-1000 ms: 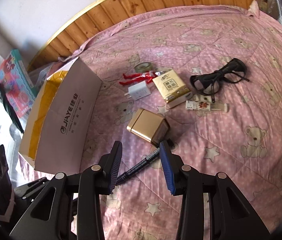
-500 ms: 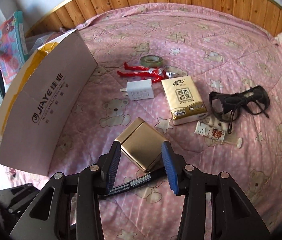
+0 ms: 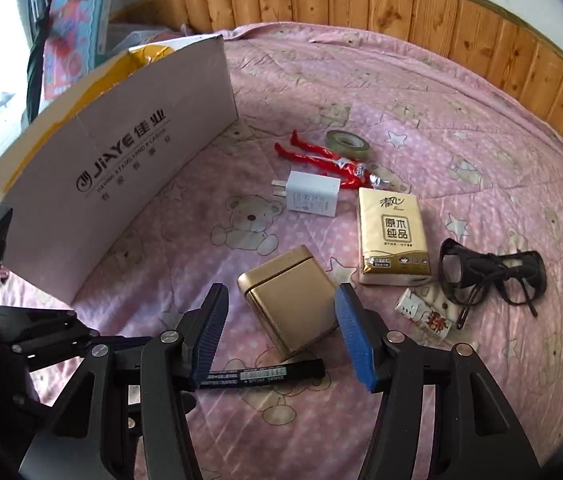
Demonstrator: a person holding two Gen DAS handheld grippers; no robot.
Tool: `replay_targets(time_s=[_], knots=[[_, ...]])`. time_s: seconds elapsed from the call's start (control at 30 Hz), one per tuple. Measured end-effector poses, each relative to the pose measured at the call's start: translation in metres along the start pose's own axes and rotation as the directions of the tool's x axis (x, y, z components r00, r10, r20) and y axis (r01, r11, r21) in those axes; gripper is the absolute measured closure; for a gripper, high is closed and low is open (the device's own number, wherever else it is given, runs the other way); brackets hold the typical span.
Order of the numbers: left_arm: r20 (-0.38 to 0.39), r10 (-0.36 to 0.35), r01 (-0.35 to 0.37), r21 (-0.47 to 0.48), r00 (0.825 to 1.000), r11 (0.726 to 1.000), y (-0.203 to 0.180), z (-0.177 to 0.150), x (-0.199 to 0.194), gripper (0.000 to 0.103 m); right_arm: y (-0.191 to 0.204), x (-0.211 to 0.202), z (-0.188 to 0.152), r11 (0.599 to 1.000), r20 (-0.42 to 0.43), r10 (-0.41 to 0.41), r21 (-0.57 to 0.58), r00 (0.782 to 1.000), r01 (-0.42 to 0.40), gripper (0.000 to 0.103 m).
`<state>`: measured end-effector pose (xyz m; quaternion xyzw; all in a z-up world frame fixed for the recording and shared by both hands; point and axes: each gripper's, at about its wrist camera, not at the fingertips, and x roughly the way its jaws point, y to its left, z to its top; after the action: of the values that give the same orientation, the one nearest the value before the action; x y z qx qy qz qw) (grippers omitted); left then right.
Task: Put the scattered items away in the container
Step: 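Lower the left tool onto the black marker while the right tool approaches the gold tin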
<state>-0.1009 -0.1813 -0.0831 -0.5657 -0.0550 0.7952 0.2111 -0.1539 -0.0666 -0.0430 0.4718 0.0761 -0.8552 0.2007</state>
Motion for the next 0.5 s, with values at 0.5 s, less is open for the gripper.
replay_targets(time_s=[0.5], knots=[[0.034,0.045,-0.048,0.079,0.998,0.996,-0.019,-0.003,0.0,0.053,-0.03,-0.02,-0.009,0.959,0.084,0.108,0.256,0.991,-0.126,0.044]])
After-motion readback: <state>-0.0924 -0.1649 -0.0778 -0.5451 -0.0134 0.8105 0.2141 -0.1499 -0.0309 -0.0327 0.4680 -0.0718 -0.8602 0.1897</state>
